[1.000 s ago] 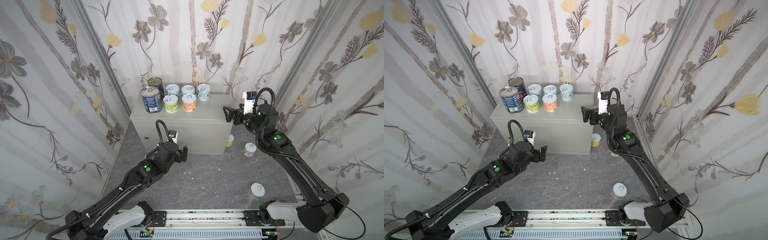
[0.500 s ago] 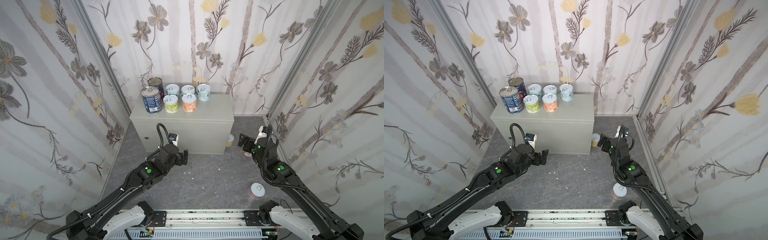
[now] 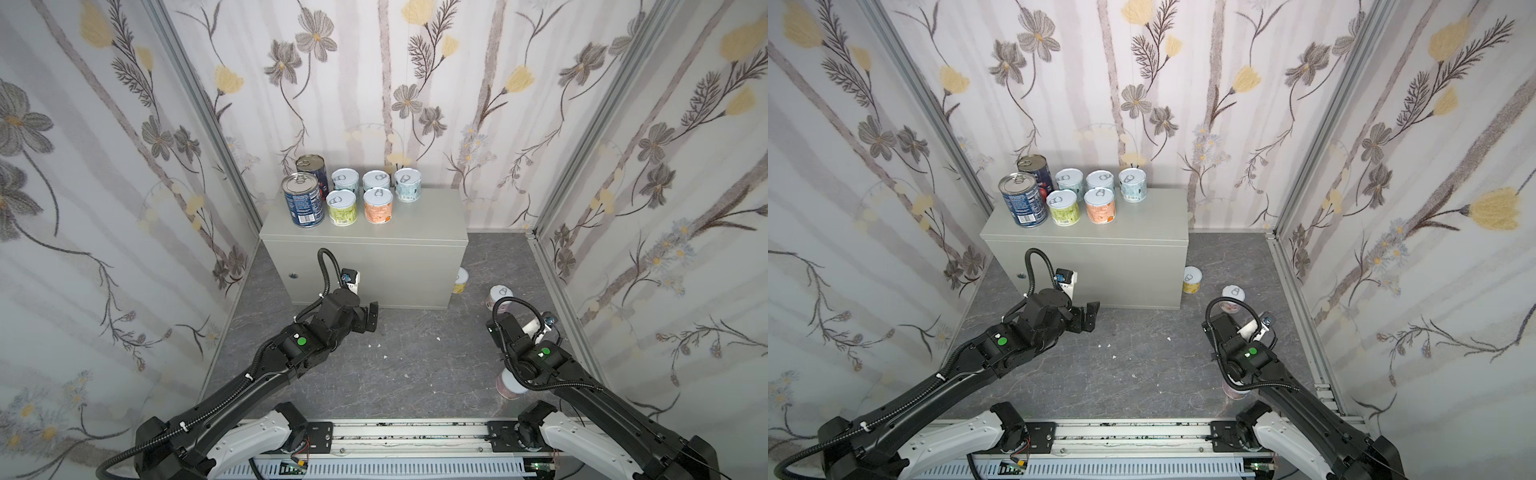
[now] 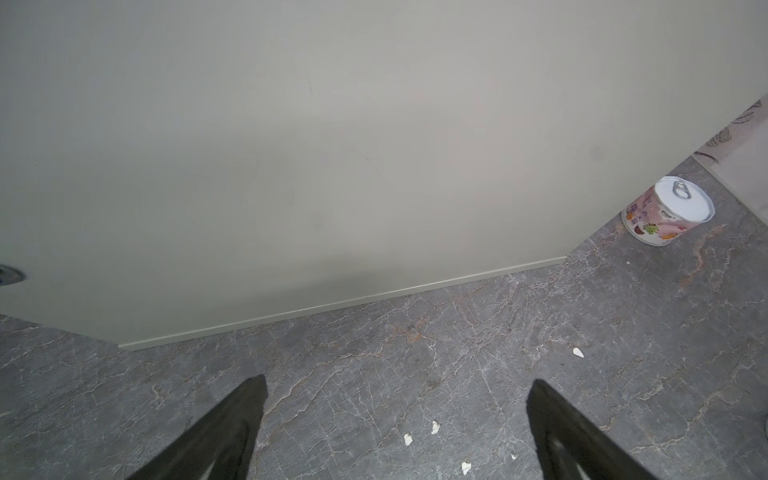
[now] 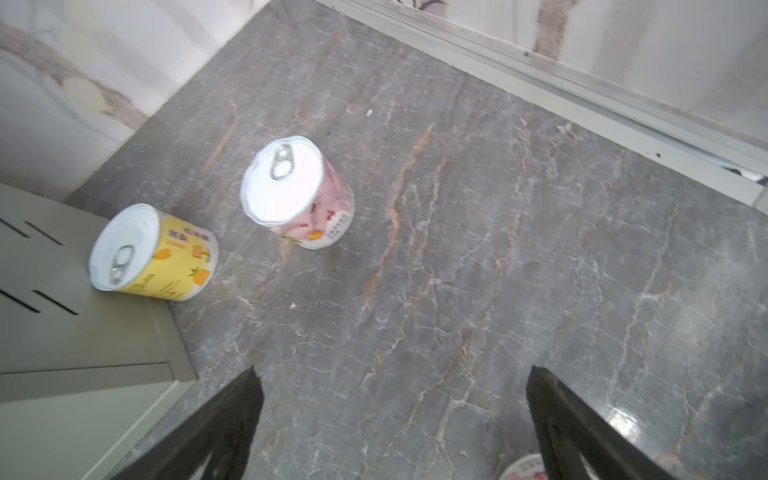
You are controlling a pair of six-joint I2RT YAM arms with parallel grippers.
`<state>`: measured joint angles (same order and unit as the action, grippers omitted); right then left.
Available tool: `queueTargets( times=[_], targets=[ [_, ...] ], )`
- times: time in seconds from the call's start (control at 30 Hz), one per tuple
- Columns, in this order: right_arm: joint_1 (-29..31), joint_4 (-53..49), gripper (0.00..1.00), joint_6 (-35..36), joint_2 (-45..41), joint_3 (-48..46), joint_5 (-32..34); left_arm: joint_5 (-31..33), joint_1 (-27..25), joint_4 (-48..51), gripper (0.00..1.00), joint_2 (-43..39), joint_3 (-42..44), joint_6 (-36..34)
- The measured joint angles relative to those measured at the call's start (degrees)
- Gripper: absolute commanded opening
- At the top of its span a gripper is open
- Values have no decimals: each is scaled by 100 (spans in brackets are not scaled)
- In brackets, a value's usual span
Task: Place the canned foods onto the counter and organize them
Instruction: 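Lower the right gripper over the pink-labelled floor can nearest the robot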
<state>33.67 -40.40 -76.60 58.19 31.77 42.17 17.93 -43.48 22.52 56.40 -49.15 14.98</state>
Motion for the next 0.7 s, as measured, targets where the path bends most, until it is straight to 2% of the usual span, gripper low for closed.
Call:
queueTargets(
  times=[0.3,0.7],
  targets=[
    [243,-396,100,-1191,-57,-560,-118,0,0,-4,100,-11,39,-2],
    [531,-417,100,-1480,363,-737,286,0,2,-7,100,13,42,-4]
  ],
)
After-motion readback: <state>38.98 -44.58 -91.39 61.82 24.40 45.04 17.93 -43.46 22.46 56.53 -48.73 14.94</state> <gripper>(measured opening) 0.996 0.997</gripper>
